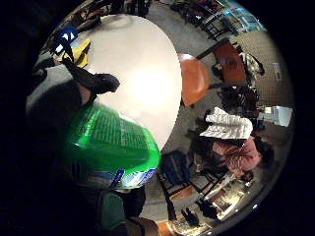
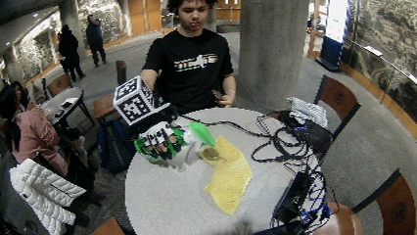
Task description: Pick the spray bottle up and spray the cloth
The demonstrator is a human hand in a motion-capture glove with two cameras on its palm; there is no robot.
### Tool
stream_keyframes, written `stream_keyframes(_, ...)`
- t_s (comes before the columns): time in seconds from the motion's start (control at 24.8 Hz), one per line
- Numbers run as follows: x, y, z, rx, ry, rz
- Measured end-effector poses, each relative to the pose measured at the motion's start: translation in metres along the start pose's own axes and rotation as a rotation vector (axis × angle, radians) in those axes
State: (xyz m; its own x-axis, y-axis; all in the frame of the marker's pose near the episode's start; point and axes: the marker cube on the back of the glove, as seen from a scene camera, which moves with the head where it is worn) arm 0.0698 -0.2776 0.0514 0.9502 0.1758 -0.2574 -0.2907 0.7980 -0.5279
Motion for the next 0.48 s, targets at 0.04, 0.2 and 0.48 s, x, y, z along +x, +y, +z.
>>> stream_keyframes(0.04, -0.0001, -0.0001, 0.0001, 0.0, 0.002, 0.0)
stream_keyframes(0.2, 0.0008, 0.0003, 0.0001, 0.0, 0.0, 0.003)
stream_keyframes(0.48, -0.0011, 0.0017, -0.0018, 0.012, -0.017, 0.0)
